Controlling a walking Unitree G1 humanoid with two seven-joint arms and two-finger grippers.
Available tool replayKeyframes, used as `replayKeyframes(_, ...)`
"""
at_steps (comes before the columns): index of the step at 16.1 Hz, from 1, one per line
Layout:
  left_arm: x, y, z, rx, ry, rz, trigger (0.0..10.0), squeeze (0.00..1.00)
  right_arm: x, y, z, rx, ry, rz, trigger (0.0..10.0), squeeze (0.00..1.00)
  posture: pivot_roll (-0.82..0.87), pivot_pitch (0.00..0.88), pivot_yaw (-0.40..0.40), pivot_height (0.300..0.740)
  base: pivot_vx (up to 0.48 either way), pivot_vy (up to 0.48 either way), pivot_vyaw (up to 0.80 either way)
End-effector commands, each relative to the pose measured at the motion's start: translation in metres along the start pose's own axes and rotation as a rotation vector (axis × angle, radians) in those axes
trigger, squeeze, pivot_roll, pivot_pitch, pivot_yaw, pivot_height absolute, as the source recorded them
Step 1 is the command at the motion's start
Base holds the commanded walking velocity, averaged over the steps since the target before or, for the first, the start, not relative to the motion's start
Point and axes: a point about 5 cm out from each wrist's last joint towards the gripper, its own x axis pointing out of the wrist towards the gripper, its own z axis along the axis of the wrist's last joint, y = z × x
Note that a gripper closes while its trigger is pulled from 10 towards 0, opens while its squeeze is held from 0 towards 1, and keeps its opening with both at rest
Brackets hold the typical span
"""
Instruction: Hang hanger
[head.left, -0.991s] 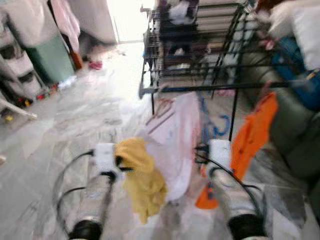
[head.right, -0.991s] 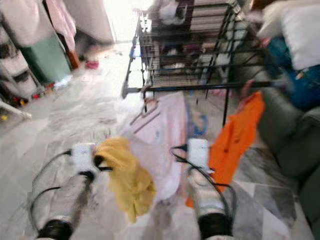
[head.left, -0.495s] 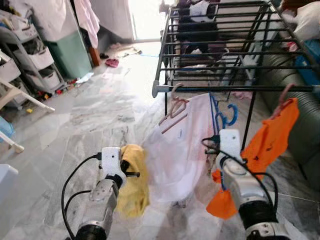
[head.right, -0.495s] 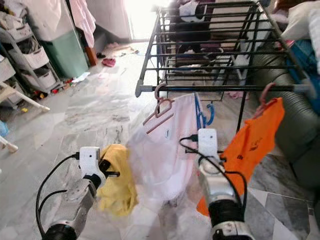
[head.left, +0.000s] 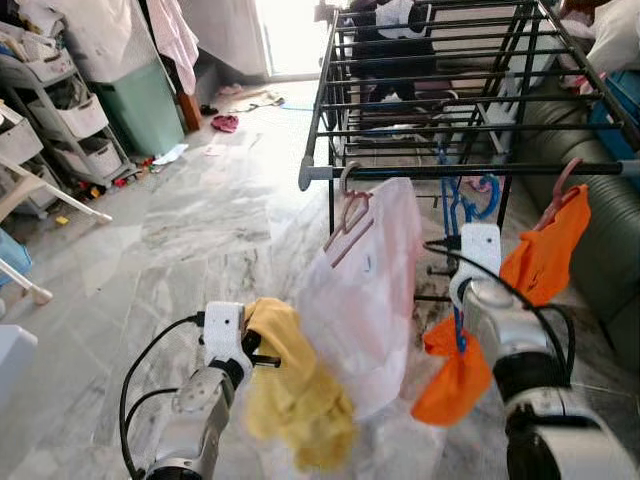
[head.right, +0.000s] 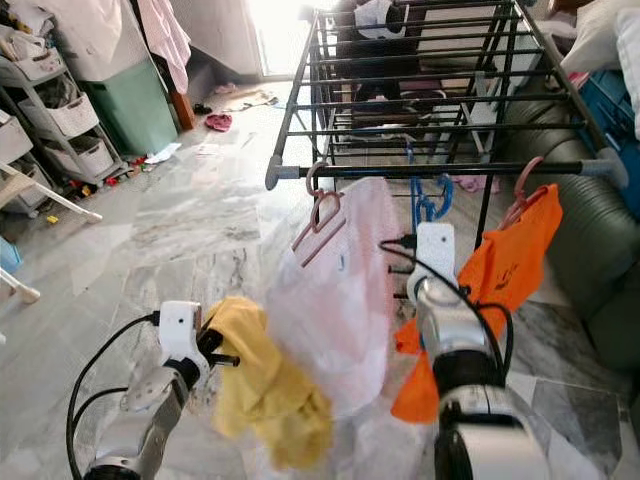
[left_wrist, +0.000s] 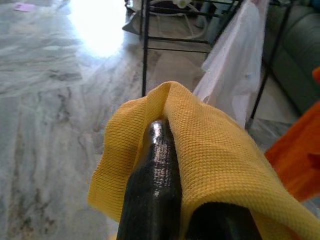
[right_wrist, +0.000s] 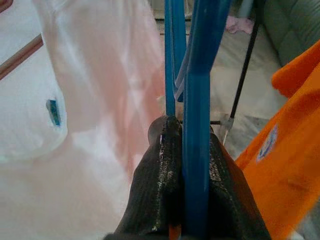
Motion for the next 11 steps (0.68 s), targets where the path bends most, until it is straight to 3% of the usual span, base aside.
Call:
replayKeyframes(1,-0.001,0.004,0.011,0.019,-0.032,-0.008,10.0,0.00,0.002,0.002,0.009,0.013,-0.019,0.003,10.0,0.00,-0.16,0.038,0.111,0.740,0.000,0.000,0.00)
replayKeyframes(6,-0.012,0.007,0.013,0.031,-0.030,-0.014,10.0,0.00,0.010,0.004,0.023,-0.021,0.006,0.050,10.0,0.00,-0.12,0.073,0.100,0.740,0.000,0.000,0.00)
replayKeyframes(11,-0.038,0.013,0.011,0.036,-0.010,0.024,10.0,0.00,0.013,0.009,0.038,-0.071,-0.016,0.059,10.0,0.00,-0.01,0.108,0.076,0.740,0.000,0.000,0.00)
